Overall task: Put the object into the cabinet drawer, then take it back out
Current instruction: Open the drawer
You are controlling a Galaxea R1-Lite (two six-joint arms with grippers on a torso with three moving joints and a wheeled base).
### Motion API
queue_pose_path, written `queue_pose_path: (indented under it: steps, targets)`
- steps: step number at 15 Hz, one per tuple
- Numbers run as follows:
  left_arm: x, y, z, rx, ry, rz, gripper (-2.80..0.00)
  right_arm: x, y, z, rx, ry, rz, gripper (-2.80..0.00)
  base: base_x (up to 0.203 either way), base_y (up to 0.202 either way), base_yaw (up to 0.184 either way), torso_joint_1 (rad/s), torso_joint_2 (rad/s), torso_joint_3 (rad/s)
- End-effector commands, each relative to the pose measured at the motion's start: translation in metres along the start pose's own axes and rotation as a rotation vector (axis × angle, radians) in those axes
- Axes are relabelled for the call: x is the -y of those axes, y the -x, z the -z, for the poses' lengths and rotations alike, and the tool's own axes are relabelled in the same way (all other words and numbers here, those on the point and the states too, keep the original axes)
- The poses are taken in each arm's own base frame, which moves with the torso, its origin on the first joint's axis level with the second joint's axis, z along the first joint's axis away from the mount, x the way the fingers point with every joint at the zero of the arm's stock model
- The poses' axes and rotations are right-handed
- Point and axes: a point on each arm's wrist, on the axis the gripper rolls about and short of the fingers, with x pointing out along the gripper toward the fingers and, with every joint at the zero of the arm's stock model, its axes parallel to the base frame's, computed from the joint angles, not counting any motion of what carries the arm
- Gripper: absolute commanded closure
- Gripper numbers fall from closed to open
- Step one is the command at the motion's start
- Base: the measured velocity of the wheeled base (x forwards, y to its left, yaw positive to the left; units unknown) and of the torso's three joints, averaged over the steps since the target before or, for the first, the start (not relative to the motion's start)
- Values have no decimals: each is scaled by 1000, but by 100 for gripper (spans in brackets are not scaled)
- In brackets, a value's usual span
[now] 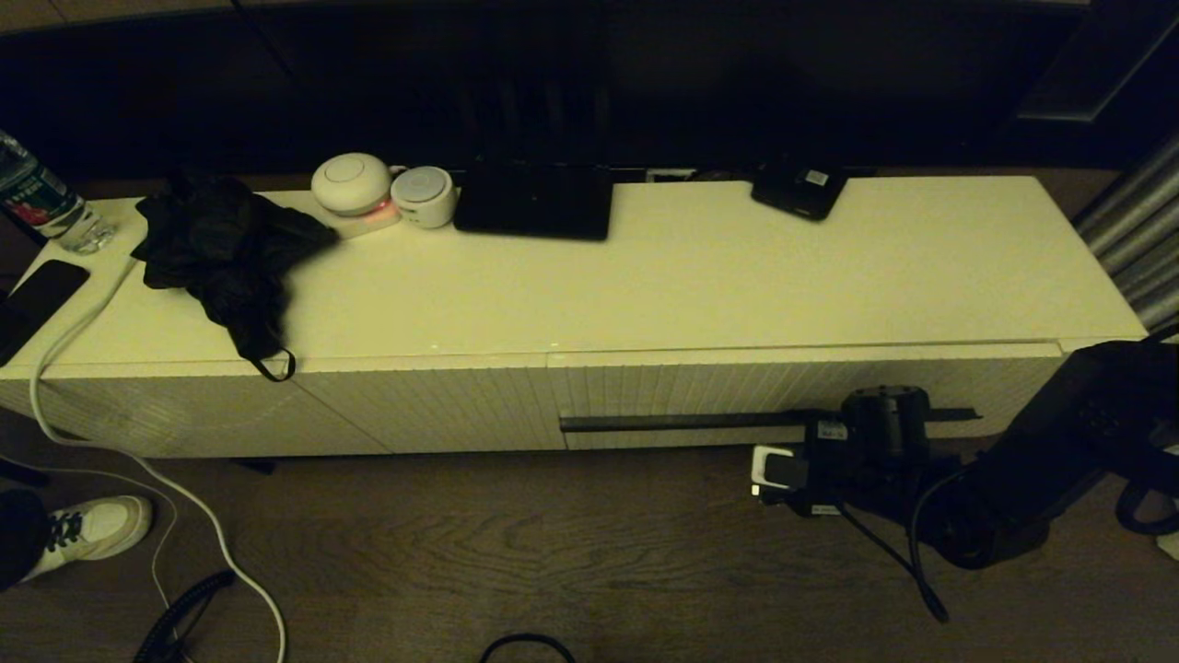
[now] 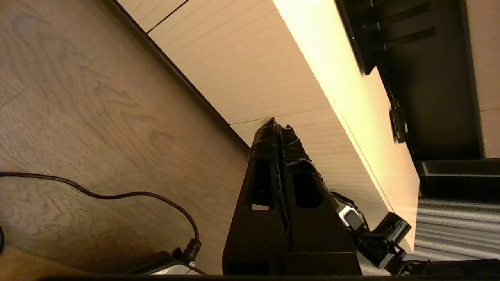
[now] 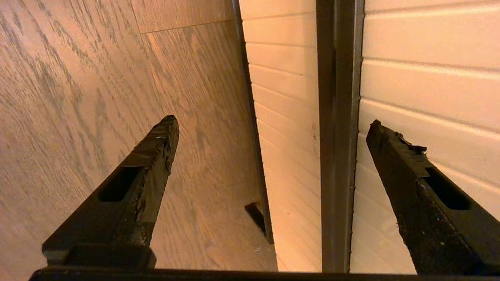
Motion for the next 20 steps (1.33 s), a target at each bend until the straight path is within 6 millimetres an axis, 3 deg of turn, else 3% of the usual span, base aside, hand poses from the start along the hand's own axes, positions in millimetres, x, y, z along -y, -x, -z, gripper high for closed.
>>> queue_pose_path:
  steps: [1,20]
  targets:
    - [0,0,0,2,6,1,0,-2,-2,1,-1,8,-5,-280,0,0,0,0,0,0]
    - [0,0,0,2,6,1,0,-5,-9,9,-1,5,-1,-280,0,0,0,0,0,0]
